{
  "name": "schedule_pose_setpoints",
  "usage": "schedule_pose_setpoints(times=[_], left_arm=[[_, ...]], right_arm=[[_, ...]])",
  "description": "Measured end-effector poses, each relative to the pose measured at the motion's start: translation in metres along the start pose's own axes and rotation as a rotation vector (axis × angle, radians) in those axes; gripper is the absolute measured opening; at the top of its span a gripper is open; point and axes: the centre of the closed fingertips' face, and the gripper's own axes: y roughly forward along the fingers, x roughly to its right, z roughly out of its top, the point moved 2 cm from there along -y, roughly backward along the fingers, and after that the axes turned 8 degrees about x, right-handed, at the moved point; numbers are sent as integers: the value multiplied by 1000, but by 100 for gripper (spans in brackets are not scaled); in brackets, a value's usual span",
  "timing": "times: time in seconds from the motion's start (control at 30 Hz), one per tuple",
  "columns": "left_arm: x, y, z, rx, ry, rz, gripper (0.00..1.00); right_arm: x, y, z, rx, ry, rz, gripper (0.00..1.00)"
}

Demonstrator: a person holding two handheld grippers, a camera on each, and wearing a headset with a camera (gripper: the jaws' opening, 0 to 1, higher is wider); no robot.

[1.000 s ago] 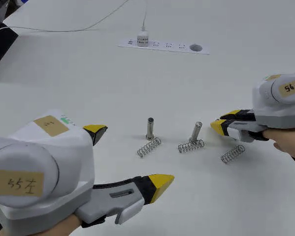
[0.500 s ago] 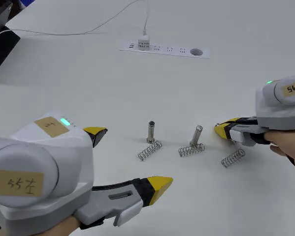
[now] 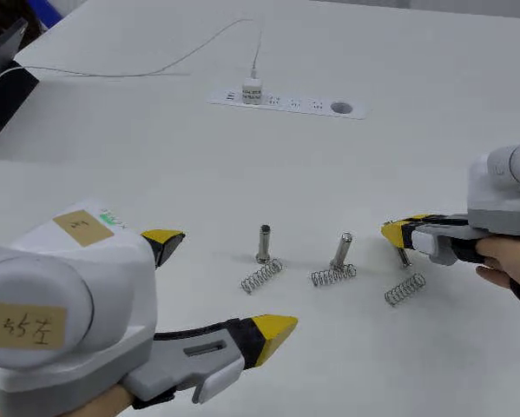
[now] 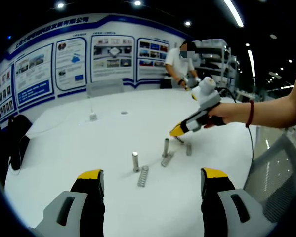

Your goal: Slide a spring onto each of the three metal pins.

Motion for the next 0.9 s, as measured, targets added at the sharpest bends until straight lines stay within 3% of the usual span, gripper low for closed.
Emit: schedule_pose_setpoints(times=[0.5, 0.9], left_arm=[[3, -6, 4, 30, -21, 4, 81], [5, -7, 4, 23, -8, 0, 79]], right_arm=[[-9, -20, 1, 6, -52, -6, 9], [-12, -32, -2, -16, -117, -17, 9]])
